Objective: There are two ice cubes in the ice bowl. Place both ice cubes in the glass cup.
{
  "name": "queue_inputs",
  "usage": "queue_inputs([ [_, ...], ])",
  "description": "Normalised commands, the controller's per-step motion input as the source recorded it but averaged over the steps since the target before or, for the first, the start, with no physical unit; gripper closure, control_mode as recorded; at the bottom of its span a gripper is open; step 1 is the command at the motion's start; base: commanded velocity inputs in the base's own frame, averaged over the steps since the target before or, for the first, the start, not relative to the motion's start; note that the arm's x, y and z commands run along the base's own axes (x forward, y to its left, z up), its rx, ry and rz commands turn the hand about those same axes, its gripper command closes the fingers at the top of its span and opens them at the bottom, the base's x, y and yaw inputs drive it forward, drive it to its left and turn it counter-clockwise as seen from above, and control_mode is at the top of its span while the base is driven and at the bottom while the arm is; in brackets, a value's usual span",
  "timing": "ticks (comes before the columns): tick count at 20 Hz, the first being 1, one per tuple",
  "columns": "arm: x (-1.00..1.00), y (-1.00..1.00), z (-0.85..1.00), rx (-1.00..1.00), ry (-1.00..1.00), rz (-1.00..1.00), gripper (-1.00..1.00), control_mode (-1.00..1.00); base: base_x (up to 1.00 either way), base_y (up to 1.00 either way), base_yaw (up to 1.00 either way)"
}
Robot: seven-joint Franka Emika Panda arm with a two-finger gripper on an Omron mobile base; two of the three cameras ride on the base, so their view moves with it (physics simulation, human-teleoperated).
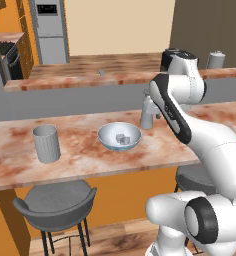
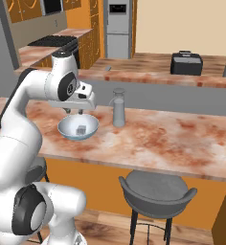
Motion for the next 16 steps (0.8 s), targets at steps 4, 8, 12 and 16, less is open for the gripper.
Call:
queue_inputs([
  [4, -0.20, 0.00, -0.01, 0.00, 0.00, 0.00, -1.00, -1.00, 0.00, 0.00, 0.00],
  [8, -0.18, 0.14, -0.01, 0.00, 0.00, 0.00, -1.00, -1.00, 0.00, 0.00, 0.00],
  [12, -0.08, 0.27, 0.00, 0.00, 0.00, 0.00, -1.00, -1.00, 0.00, 0.00, 0.00],
  [16, 0.00, 0.28, 0.00, 0.00, 0.00, -0.01, -1.00, -1.00, 0.00, 0.00, 0.00],
])
